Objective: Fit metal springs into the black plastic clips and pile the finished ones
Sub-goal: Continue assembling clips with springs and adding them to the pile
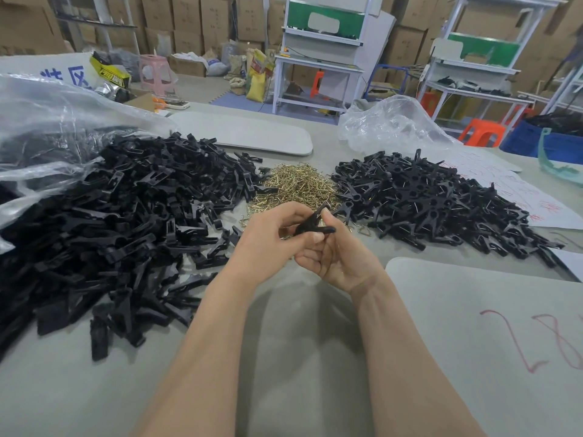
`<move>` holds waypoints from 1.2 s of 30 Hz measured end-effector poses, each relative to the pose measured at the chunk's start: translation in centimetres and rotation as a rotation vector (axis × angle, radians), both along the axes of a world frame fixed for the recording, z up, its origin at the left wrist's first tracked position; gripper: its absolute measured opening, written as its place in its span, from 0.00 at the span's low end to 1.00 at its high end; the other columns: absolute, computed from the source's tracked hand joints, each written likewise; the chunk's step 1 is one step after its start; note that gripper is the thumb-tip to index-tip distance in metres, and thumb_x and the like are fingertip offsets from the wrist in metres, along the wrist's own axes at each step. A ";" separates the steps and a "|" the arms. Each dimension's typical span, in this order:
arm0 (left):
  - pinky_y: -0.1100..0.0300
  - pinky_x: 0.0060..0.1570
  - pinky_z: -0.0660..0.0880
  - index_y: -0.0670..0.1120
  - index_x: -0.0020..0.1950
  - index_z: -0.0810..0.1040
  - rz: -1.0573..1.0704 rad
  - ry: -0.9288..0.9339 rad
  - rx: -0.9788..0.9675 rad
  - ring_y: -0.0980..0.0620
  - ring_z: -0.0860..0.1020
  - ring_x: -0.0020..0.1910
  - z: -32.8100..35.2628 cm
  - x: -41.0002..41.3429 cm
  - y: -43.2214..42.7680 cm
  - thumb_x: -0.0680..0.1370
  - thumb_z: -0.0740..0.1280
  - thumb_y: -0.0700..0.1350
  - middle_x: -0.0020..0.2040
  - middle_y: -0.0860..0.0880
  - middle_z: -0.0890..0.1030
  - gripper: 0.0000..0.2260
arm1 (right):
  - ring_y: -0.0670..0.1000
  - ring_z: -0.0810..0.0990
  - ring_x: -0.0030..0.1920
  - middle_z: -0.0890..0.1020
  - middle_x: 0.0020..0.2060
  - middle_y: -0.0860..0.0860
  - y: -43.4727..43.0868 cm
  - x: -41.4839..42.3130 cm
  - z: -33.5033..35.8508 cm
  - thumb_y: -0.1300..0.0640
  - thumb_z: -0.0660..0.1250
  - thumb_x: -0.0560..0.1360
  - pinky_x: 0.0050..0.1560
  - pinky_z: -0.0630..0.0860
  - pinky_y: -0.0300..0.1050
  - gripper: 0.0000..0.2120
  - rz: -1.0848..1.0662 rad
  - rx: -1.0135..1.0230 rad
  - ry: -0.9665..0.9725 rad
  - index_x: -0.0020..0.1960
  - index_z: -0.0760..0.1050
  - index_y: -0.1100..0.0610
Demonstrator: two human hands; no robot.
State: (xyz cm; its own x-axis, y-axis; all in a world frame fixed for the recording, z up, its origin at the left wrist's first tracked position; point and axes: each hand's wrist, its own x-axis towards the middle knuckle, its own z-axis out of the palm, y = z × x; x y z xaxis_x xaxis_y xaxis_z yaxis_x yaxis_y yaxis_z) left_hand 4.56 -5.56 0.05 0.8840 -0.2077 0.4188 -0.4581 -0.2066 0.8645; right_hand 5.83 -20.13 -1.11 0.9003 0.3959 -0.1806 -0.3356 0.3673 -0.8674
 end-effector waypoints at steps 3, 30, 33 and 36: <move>0.76 0.48 0.70 0.58 0.44 0.77 -0.004 0.008 0.006 0.69 0.78 0.48 0.0 0.0 0.1 0.71 0.74 0.38 0.41 0.64 0.82 0.15 | 0.48 0.84 0.31 0.84 0.31 0.55 0.1 0.0 0.0 0.42 0.63 0.66 0.33 0.81 0.39 0.26 0.009 0.007 -0.008 0.50 0.78 0.65; 0.49 0.70 0.61 0.50 0.70 0.70 0.676 0.191 0.456 0.46 0.65 0.68 -0.7 1.2 2.0 0.77 0.67 0.46 0.69 0.48 0.69 0.22 | 0.47 0.84 0.47 0.81 0.48 0.48 -1.6 1.6 2.7 0.50 0.68 0.76 0.47 0.80 0.41 0.39 -0.905 0.030 -0.209 0.77 0.47 0.49; 0.46 0.71 0.55 0.53 0.69 0.70 0.649 0.336 0.694 0.42 0.61 0.70 -1.3 1.3 1.9 0.76 0.67 0.50 0.70 0.47 0.67 0.21 | 0.49 0.82 0.48 0.82 0.50 0.51 -0.1 1.0 1.5 0.53 0.68 0.76 0.52 0.80 0.47 0.36 -0.743 -0.474 -0.258 0.77 0.53 0.53; 0.43 0.71 0.49 0.56 0.65 0.72 0.602 0.377 0.820 0.42 0.58 0.71 -1.9 1.2 1.6 0.75 0.67 0.55 0.71 0.48 0.65 0.19 | 0.46 0.80 0.46 0.82 0.47 0.49 2.1 0.7 0.8 0.60 0.67 0.74 0.46 0.74 0.29 0.13 -0.519 -0.945 -0.537 0.58 0.78 0.55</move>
State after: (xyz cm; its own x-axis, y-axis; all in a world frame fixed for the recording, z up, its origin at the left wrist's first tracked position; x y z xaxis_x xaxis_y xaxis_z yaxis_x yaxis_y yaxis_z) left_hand 5.80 -3.95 -1.88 0.9772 0.2101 0.0297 0.1779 -0.8877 0.4247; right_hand 6.53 -18.01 -0.35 0.9623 -0.1227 0.2425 0.1501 -0.5041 -0.8505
